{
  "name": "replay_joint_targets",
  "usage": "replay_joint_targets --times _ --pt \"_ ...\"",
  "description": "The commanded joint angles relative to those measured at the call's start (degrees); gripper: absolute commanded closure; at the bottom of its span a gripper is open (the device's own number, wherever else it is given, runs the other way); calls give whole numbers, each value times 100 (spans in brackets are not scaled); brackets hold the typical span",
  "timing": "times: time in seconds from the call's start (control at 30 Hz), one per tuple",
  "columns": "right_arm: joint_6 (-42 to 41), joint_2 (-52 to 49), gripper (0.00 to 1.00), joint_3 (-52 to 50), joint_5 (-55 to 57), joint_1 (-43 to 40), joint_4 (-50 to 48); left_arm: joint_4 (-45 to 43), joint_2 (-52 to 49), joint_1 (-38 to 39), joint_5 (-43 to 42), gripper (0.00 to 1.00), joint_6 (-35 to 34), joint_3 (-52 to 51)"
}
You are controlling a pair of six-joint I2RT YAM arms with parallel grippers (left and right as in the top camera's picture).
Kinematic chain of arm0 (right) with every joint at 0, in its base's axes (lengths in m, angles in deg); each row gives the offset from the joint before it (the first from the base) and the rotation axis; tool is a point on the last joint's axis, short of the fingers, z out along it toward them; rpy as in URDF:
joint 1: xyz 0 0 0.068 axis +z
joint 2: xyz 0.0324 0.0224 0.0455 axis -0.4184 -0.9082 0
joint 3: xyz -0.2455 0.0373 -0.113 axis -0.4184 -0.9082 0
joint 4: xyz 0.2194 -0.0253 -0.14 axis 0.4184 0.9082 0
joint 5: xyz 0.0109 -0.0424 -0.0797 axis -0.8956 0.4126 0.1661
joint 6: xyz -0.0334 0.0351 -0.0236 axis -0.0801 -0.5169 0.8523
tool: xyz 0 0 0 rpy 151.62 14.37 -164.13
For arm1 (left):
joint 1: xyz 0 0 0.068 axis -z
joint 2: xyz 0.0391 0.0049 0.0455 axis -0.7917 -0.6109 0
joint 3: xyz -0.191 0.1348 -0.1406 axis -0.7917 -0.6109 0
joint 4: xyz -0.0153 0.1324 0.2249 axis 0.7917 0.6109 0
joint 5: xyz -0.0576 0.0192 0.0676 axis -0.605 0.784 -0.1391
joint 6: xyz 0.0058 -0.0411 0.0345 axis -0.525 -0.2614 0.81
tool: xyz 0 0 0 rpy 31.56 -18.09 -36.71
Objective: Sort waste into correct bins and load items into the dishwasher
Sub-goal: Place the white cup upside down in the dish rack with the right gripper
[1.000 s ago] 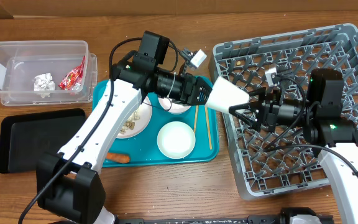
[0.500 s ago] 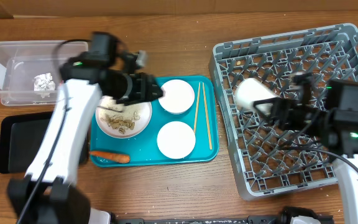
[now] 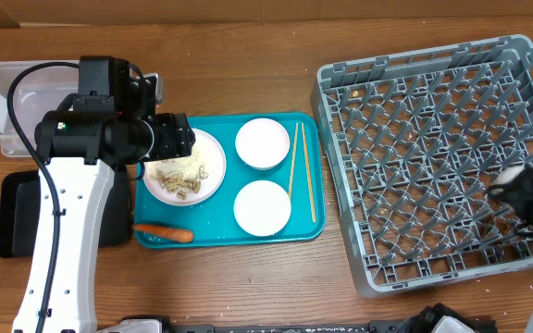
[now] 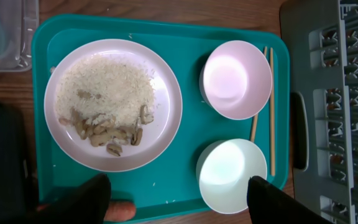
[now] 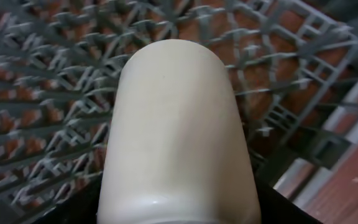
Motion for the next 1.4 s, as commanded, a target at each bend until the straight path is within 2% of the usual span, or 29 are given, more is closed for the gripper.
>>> replay_joint_targets --times 0.0,0.07,0.27,0.43,0.53,0.73,0.83,1.03,1.2,1.37 --pt "-205 -254 66 59 468 -256 -35 -7 13 2 114 28 111 98" --pt "-236 -476 64 59 485 -293 -101 2 13 2 114 28 111 98" --pt "-269 -892 37 59 529 -293 -72 50 13 2 114 28 111 98" --pt "-278 -1062 27 59 501 -293 -74 87 13 2 114 26 111 98" --pt "-275 -1069 12 59 310 -293 -114 96 13 2 114 23 109 98" --pt "-275 -1067 11 63 -205 -293 -179 129 13 2 114 21 111 98" --pt "-199 -1064 13 109 -997 -291 -229 162 13 2 114 17 111 98" --pt "549 -918 16 385 -2817 -83 -223 262 9 2 118 6 111 98" --pt "684 -579 18 708 -3228 839 -232 321 9 2 144 0 114 96" --pt "678 -444 18 811 -3222 2651 -492 481 9 0 439 0 105 94"
